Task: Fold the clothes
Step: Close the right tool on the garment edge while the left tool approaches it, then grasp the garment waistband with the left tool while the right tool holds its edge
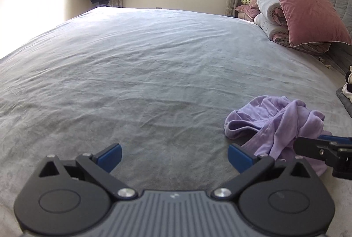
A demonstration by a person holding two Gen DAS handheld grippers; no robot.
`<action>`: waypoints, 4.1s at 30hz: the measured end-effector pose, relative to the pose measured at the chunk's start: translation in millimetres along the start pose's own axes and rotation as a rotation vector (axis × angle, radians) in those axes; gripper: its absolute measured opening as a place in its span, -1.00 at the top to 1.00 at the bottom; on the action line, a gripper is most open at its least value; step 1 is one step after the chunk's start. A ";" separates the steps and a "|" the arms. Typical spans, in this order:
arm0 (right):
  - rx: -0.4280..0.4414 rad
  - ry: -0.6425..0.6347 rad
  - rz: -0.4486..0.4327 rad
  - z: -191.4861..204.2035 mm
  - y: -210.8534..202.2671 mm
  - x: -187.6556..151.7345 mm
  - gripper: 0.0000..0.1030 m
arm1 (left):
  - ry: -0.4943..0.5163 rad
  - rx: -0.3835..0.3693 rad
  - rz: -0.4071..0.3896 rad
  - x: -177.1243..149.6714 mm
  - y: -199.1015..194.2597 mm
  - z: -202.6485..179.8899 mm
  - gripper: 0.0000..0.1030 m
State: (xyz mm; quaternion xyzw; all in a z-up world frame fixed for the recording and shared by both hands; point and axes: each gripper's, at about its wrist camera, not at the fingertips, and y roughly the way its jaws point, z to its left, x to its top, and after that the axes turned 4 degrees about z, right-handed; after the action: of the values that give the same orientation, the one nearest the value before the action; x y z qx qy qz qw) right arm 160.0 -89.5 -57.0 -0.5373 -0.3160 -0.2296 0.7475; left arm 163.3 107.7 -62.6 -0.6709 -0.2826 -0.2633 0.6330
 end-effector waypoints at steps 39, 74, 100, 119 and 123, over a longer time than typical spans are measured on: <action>-0.040 0.091 -0.028 -33.9 -104.4 -59.3 0.79 | -0.408 -0.433 0.201 -13.0 51.4 -10.1 -0.73; -0.188 -0.217 0.083 -33.2 38.0 25.1 0.42 | -0.469 -0.494 0.221 -7.6 50.2 -0.4 -0.52; 0.106 -0.245 0.150 48.8 -3.6 41.4 0.76 | -0.737 -0.860 0.151 -19.7 34.8 17.2 -0.51; 0.086 -0.367 0.078 92.9 -20.1 47.5 0.76 | -1.058 -0.954 0.143 -45.9 32.5 45.0 -0.54; 0.102 -0.346 0.089 91.1 -20.0 41.4 0.76 | -1.101 -0.924 0.122 -49.8 30.8 50.0 -0.30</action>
State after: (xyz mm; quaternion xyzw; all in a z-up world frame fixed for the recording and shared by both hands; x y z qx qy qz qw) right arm 154.5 -9.6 6.3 -0.5435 -0.4271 -0.0840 0.7177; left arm 150.1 154.1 -122.6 -0.9200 -0.3826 0.0562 0.0638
